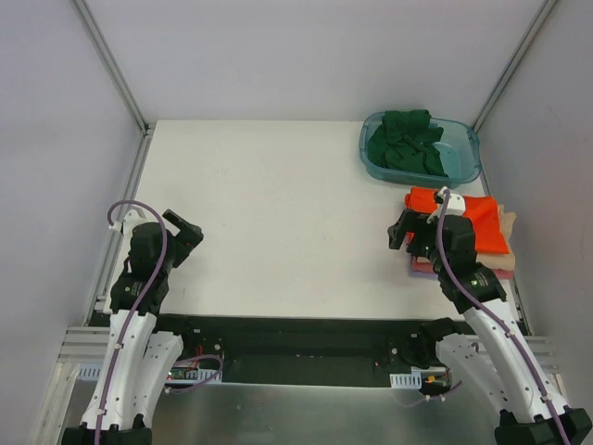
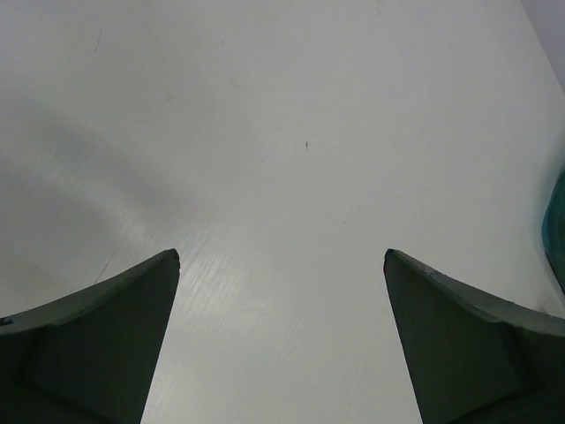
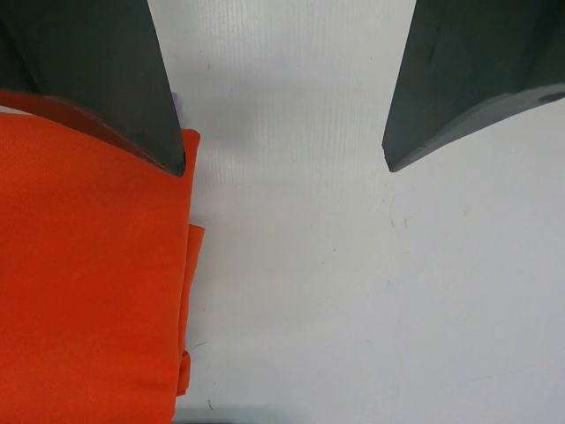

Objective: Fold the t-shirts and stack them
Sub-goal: Grab crumpled tshirt from bin with the right arm

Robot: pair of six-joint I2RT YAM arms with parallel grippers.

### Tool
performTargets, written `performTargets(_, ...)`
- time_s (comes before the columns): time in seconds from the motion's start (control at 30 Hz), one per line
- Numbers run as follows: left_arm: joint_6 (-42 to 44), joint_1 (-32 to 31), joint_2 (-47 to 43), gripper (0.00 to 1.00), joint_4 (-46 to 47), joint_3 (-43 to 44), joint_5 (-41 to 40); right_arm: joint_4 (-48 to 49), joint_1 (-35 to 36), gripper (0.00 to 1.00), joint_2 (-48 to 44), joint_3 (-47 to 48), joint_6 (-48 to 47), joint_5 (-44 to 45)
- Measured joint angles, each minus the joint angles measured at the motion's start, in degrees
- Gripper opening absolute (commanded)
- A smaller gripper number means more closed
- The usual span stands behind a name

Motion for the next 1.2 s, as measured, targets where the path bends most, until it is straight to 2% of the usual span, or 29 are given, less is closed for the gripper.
performTargets(0.23,-0.02,0.0,2.51,0.99,-0.2,0.0,-0.15,3.3,0.0,0.96,2.84,0.5,0.02,-0.31)
performTargets(0.5,0.02,0.0,5.86,0.99,-0.17,0.04,-0.11,3.93,-0.22,0.96,22.03,13.44,-1.4,3.76)
performTargets(0.83,0.07,0.0,8.96,0.99,1.75,0.39,1.29,2.4,-5.05,0.96,52.57,39.04,-0.85,7.34)
performTargets(0.93,0.07,0.0,9.79,0.99,2.03,0.39,1.11,0.22,-7.3,0.96,63.65,49.13,-0.46,7.23)
performTargets(1.1,0.04,0.0,10.95,0.99,3.17,0.39,0.96,-6.21,-9.22,0.96,83.67,72.48,-0.48,8.44)
performTargets(1.2,0.07,0.0,11.69,0.99,3.72,0.39,0.96,-8.63,-9.27,0.96,91.93,81.99,-0.37,9.94)
